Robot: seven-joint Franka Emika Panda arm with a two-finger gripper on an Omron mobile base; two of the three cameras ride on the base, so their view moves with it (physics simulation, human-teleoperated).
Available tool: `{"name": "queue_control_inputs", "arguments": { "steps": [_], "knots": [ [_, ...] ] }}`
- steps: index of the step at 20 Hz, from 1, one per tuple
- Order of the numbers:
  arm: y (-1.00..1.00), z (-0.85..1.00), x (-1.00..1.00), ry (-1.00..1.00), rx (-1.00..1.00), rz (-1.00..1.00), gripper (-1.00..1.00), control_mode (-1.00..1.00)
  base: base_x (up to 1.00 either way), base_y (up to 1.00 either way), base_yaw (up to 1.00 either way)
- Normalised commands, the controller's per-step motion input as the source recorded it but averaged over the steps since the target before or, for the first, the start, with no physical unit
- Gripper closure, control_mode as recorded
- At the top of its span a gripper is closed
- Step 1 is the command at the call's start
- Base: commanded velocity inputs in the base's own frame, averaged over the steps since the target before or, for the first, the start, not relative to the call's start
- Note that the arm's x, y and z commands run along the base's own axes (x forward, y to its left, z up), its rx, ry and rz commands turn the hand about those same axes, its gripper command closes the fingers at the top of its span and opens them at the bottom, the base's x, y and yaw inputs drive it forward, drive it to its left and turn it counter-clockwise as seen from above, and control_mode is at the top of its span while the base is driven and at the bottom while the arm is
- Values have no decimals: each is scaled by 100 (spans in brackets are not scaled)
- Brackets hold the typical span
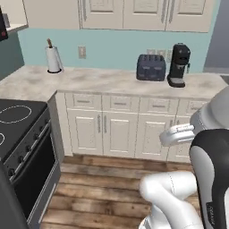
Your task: There is a bowl on the dining counter. Grab a lemon wedge from the fridge and place it in the bowl. Then get the liquor bottle and glass cup from the cabinet and place them next to the bowl.
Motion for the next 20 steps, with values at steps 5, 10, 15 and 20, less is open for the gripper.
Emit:
{"name": "queue_control_inputs", "arguments": {
  "steps": [5,10,15,20],
  "knots": [
    [0,0,0,0,0,0,-100,100,100,-35,43],
    [0,0,0,0,0,0,-100,100,100,-41,45],
    [0,0,0,0,0,0,-100,100,100,-32,53],
    [0,0,0,0,0,0,-100,100,100,-28,56]
  ]
}}
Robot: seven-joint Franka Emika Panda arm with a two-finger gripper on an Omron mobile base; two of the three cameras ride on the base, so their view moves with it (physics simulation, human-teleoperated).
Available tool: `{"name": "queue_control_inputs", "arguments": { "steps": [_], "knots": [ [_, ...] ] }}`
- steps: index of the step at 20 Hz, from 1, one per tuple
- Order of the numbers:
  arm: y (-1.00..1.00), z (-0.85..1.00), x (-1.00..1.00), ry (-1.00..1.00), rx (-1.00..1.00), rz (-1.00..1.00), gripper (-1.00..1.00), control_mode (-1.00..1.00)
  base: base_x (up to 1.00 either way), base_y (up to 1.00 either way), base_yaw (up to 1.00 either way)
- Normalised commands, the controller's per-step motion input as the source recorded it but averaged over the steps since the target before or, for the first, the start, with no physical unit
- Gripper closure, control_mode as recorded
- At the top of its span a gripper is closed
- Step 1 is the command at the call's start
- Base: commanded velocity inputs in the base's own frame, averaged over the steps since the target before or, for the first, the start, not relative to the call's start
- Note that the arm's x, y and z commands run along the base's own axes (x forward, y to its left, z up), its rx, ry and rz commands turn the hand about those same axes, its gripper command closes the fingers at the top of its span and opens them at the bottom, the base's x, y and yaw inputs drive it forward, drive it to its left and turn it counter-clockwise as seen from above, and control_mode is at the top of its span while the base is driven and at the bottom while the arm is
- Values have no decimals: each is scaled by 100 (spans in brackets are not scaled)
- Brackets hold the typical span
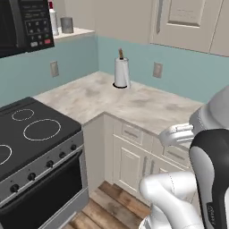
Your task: There is a bowl on the dining counter. Grab a lemon wedge from the fridge and place it in the bowl. Then get the liquor bottle and glass cup from the cabinet and place them next to the bowl.
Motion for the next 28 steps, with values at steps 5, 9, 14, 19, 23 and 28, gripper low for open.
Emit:
{"name": "queue_control_inputs", "arguments": {
  "steps": [5,9,14,19,23,28],
  "knots": [
    [0,0,0,0,0,0,-100,100,100,-11,48],
    [0,0,0,0,0,0,-100,100,98,0,23],
    [0,0,0,0,0,0,-100,100,89,0,1],
    [0,0,0,0,0,0,-100,100,92,1,-3],
    [0,0,0,0,0,0,-100,100,99,15,3],
    [0,0,0,0,0,0,-100,100,100,21,15]
  ]
}}
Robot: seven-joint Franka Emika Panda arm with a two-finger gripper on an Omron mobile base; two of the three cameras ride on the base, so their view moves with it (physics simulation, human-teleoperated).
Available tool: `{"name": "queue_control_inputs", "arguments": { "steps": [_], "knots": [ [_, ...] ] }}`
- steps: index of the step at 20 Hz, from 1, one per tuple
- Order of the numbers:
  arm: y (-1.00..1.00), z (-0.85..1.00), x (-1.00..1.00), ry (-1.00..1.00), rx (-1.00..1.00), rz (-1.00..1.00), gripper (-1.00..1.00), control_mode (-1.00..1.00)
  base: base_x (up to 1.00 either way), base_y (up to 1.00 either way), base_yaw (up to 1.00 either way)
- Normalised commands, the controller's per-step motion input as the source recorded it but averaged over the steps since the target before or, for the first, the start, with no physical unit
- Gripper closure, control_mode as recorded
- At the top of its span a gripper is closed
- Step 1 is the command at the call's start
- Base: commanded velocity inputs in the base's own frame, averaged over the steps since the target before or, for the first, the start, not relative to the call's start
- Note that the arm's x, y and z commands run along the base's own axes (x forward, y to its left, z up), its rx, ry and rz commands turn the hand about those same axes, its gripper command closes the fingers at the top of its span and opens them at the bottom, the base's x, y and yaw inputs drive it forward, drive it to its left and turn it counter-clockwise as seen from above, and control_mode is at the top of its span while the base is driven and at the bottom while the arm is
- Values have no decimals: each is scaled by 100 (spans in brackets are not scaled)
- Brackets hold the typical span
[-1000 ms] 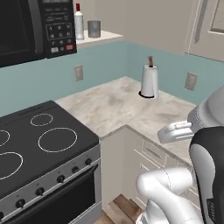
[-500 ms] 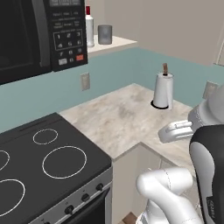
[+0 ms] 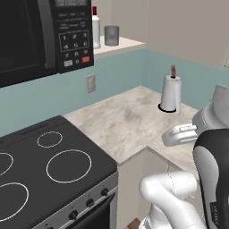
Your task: There is a bowl on the dining counter. Grab a lemon wedge from the fridge and place it in the bowl. Then get the liquor bottle and glass cup from the cabinet and place them next to the bowl.
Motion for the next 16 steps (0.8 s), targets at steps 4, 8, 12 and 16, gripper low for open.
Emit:
{"name": "queue_control_inputs", "arguments": {
  "steps": [4,8,12,16],
  "knots": [
    [0,0,0,0,0,0,-100,100,100,22,16],
    [1,14,68,3,5,3,-100,-100,25,4,3],
    [0,54,46,-2,6,0,-100,-100,0,0,0],
    [0,79,27,-13,9,0,-100,-100,0,0,0]
  ]
}}
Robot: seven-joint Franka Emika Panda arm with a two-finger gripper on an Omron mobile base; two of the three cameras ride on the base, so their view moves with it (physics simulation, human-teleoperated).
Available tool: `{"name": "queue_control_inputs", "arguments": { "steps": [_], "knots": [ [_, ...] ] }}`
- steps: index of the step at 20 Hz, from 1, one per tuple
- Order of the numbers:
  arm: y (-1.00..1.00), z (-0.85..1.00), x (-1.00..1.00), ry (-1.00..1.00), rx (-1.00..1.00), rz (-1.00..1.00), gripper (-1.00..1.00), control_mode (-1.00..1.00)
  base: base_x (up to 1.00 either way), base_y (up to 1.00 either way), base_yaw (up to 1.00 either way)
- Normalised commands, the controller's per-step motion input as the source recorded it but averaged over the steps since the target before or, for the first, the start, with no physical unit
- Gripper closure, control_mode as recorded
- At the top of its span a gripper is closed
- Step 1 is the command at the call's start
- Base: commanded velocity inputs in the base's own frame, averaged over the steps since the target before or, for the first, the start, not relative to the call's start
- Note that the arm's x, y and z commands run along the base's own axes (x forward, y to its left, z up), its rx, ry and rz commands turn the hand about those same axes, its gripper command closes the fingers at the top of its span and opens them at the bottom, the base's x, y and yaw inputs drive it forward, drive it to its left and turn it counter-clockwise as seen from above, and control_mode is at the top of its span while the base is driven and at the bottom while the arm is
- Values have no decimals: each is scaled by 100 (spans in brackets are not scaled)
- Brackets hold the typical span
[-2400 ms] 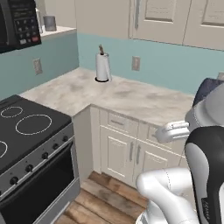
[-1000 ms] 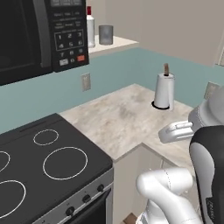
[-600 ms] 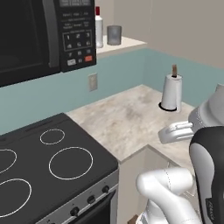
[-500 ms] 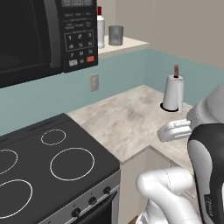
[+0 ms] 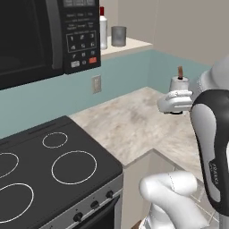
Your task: There is a bowl on the dining counter. Grab a lemon wedge from the fridge and place it in the bowl. Then get the liquor bottle and glass cup from the cabinet and place them next to the bowl.
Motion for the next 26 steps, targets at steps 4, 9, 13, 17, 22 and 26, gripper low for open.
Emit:
{"name": "queue_control_inputs", "arguments": {
  "steps": [4,9,13,17,22,26],
  "knots": [
    [0,80,33,-16,8,0,-100,-100,0,0,0],
    [-4,51,59,-2,9,-1,-100,-100,0,0,0],
    [-25,30,63,0,13,-2,-100,-100,0,0,0],
    [-34,5,51,-2,20,-4,-100,-100,0,0,0],
    [-5,0,40,-7,19,-15,-100,-100,0,0,0],
    [0,0,42,-9,11,-19,-100,-100,0,0,0]
  ]
}}
